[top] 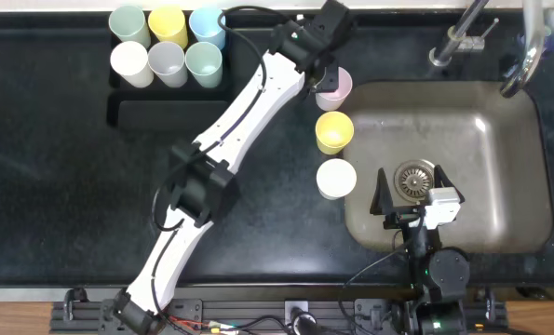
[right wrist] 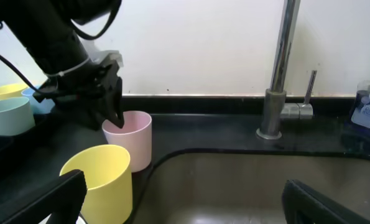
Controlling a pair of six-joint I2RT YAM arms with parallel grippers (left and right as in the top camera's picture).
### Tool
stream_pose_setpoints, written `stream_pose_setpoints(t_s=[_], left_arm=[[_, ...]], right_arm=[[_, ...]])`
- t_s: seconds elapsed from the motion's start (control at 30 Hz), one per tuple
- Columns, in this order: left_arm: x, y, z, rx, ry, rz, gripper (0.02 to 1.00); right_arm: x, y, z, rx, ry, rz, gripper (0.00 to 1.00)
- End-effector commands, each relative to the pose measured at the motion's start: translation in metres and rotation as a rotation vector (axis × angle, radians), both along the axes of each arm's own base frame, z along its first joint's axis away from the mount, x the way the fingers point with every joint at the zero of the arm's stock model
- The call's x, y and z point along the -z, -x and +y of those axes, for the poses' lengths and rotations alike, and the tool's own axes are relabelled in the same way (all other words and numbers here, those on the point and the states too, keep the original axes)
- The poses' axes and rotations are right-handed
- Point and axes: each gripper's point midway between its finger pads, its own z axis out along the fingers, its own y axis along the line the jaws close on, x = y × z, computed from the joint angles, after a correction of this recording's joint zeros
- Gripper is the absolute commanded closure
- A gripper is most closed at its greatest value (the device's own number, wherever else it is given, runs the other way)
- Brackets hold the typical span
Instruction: Store Cups
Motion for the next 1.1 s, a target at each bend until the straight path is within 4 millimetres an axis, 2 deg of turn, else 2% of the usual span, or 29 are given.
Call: stream_pose_setpoints(t_s=[0.03, 0.17, 0.3, 0.5, 0.6, 0.67, 0.8, 0.9, 1.0, 1.1], left_arm=[[0.004, -0.006, 0.001, -0.008, -0.01, -0.011, 0.647], [0.005, -0.006, 0.001, -0.008, -0.01, -0.01, 0.781], [0.004, -0.007, -0.001, -0.007, -0.003, -0.019, 0.985], [-0.002, -0.009, -0.002, 0.014, -0.004, -0.039, 0.982], [-0.032, -0.008, 0.008, -0.006, -0.041, -0.102, 0.985], [-0.069, -0.007, 0.021, -0.035, -0.073, -0.181, 0.985], [-0.153, 0.003, 0.067, -0.165, -0.103, -0.332, 0.985], [-0.197, 0.017, 0.111, -0.287, -0.112, -0.405, 0.985], [-0.217, 0.038, 0.165, -0.439, -0.116, -0.425, 0.985], [-0.209, 0.062, 0.225, -0.633, -0.106, -0.382, 0.985]], right_arm=[[0.003, 0.0, -0.001, 0.005, 0.003, -0.001, 0.003], [0.003, 0.0, -0.001, 0.005, 0.003, -0.001, 0.005], [0.003, 0.0, -0.001, 0.005, 0.003, -0.001, 0.003], [0.003, 0.0, -0.001, 0.005, 0.003, -0.001, 0.003], [0.003, 0.0, -0.001, 0.005, 0.003, -0.001, 0.003], [0.003, 0.0, -0.001, 0.005, 0.003, -0.001, 0.003], [0.003, 0.0, -0.001, 0.005, 0.003, -0.001, 0.003], [0.003, 0.0, -0.001, 0.005, 0.003, -0.001, 0.003], [0.003, 0.0, -0.001, 0.005, 0.003, -0.001, 0.003], [0.003, 0.0, -0.001, 0.005, 0.003, -0.001, 0.003]])
